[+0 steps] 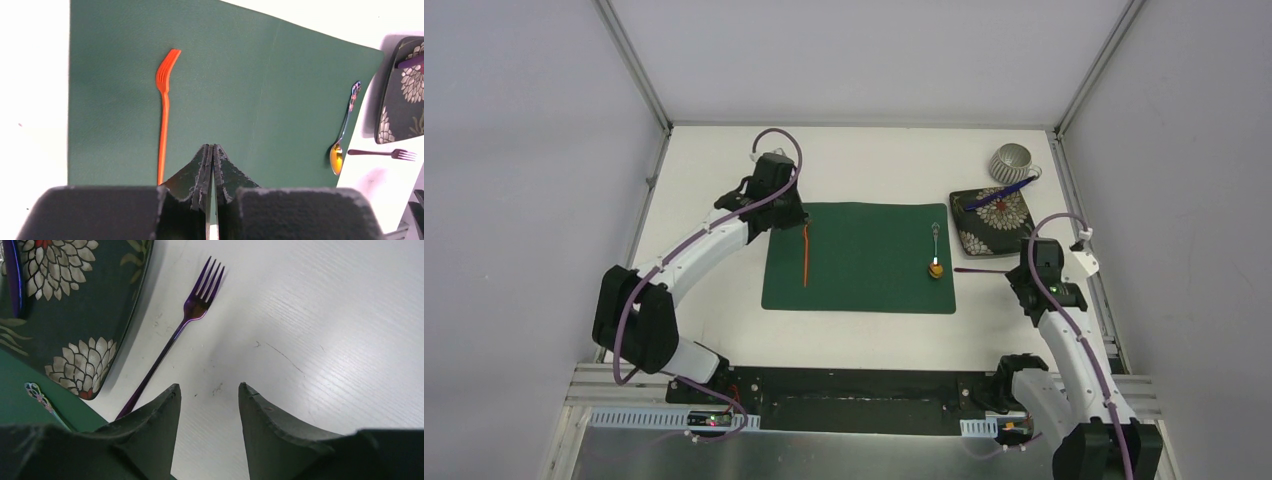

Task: Set the dinner table for one person
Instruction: Pick up the fork at the center of the board.

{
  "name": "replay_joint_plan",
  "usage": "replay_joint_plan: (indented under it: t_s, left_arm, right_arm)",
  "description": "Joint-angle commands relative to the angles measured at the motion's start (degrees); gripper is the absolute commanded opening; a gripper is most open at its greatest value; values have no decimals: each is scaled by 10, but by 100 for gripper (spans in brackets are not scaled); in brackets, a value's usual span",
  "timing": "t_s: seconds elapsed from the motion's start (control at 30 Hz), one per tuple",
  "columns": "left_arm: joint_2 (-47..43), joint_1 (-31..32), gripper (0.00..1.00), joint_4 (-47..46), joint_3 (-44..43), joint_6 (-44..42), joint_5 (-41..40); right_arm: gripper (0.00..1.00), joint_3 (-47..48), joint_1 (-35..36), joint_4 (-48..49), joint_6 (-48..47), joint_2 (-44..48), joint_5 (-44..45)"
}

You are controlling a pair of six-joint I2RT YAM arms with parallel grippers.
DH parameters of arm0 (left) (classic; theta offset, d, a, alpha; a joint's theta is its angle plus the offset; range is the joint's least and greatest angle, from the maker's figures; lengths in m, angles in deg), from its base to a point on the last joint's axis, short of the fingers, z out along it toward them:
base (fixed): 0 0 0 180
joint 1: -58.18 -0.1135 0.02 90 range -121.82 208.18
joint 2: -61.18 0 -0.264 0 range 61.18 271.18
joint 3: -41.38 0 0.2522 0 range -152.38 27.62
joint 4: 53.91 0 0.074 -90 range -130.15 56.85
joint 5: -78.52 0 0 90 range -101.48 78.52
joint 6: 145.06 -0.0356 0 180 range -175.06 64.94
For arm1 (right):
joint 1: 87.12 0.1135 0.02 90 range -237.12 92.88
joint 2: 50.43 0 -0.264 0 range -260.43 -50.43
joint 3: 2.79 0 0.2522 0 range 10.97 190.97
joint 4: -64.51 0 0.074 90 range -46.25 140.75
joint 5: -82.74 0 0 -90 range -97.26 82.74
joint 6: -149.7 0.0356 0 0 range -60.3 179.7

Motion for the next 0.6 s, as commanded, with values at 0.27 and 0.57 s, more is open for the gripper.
replay_joint_plan:
  t_s: [0.27,0.57]
  left_arm:
    - [69,1,4,-87,2,19,48]
    - [84,-3,4,-99,5,18,61]
  right_arm:
    - [51,5,-77,-41,49,25,-8]
    - [50,-41,-215,89,27,-68,-153]
